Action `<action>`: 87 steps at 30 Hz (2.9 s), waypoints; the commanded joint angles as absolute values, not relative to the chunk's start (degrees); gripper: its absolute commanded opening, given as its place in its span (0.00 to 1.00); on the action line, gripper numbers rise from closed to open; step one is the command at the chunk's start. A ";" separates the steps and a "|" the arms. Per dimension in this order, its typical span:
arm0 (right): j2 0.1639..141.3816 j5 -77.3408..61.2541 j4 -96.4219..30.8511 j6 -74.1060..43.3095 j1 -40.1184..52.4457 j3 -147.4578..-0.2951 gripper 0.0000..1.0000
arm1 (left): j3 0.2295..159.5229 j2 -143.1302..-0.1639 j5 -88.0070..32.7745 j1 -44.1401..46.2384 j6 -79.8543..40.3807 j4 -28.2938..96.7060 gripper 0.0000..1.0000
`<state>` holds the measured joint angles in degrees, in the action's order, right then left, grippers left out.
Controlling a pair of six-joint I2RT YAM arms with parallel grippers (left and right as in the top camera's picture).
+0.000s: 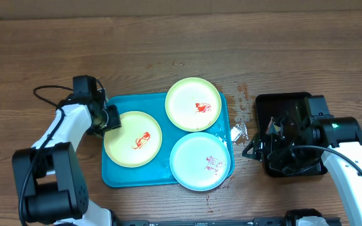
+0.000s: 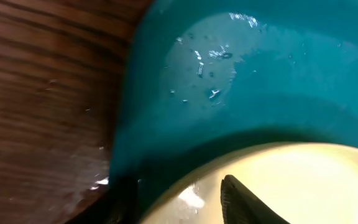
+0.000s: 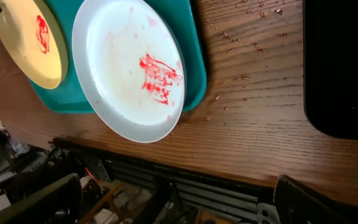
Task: Clean dirty plates on tray and stack at the side
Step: 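Grip the left yellow plate rim and pull it toward the tray edge, then lower the right gripper into the black tray and grasp the sponge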
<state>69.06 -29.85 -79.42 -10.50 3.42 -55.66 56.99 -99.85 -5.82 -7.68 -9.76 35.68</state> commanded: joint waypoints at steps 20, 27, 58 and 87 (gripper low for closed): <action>68.82 -31.20 -78.54 -10.52 3.36 -56.64 1.00 | 57.98 -101.14 -8.03 -7.84 -7.68 37.21 0.45; 68.82 -31.18 -77.60 -10.50 3.36 -56.64 1.00 | 57.98 -101.14 -9.15 -7.84 -7.68 41.10 0.36; 68.82 -27.99 -69.78 -12.32 3.36 -56.64 0.05 | 57.98 -101.14 -10.02 -7.86 -12.05 43.55 0.04; 95.44 0.10 -49.76 -31.05 -1.78 -55.35 0.47 | 57.98 -101.14 -8.40 -7.86 -11.35 42.04 0.04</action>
<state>95.02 -1.26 -50.76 -30.76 -1.23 -55.48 57.39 -100.64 -10.50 -7.60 -12.01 42.63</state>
